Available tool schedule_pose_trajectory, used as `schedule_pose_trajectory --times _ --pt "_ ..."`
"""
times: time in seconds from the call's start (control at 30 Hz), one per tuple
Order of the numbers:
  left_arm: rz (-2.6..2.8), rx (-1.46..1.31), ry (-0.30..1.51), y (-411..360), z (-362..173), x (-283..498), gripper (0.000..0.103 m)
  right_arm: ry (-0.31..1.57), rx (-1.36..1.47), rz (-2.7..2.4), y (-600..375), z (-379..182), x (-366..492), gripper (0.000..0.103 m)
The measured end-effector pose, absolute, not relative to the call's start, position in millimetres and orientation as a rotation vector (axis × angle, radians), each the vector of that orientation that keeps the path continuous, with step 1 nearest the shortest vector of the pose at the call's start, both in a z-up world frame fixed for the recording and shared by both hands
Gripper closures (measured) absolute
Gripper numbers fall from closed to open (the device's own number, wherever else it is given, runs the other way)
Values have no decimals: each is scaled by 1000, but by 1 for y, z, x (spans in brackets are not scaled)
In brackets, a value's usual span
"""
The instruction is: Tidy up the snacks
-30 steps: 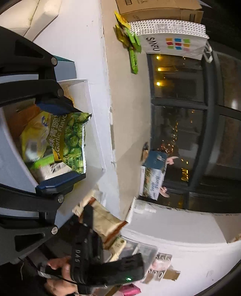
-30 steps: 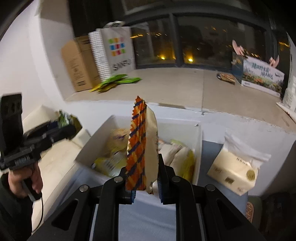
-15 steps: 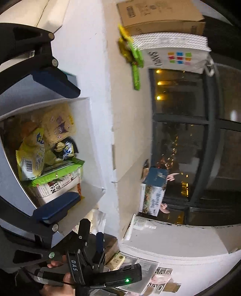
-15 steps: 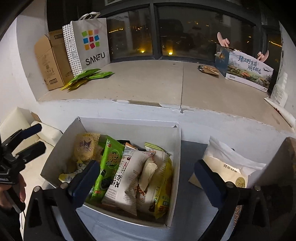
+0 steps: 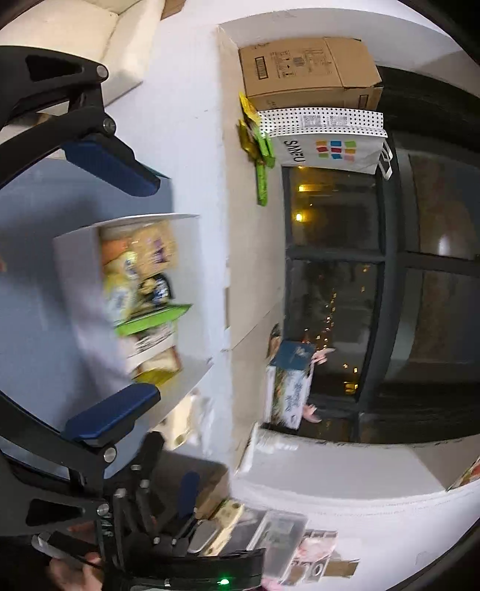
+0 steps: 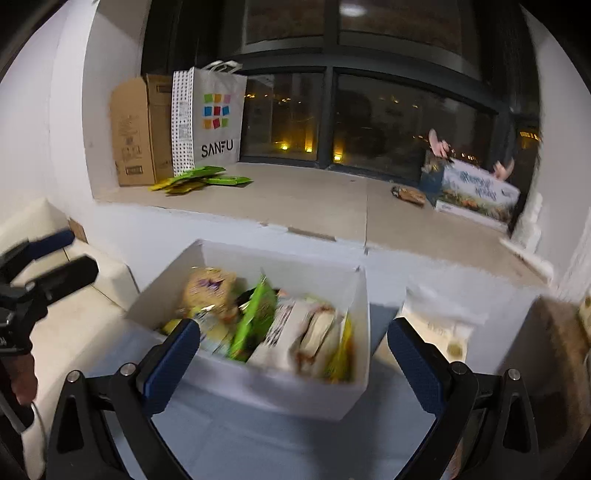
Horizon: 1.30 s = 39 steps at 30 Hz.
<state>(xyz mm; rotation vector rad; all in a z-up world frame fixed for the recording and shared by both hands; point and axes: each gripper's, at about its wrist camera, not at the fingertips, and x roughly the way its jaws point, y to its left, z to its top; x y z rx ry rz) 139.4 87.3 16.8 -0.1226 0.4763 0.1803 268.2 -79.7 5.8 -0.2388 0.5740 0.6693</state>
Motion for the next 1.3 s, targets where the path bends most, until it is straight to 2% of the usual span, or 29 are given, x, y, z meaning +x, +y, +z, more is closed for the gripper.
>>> schedule_pose_trajectory --times 0.4,0.57,1.3 --pt "165 -69 490 19 14 34 0 455 -141 631 -159 31 150 0" --pt "126 -171 507 17 5 3 0 499 -97 612 -183 22 113 0" --pt "92 -142 524 1 12 2 0 533 -102 676 -189 16 88 0"
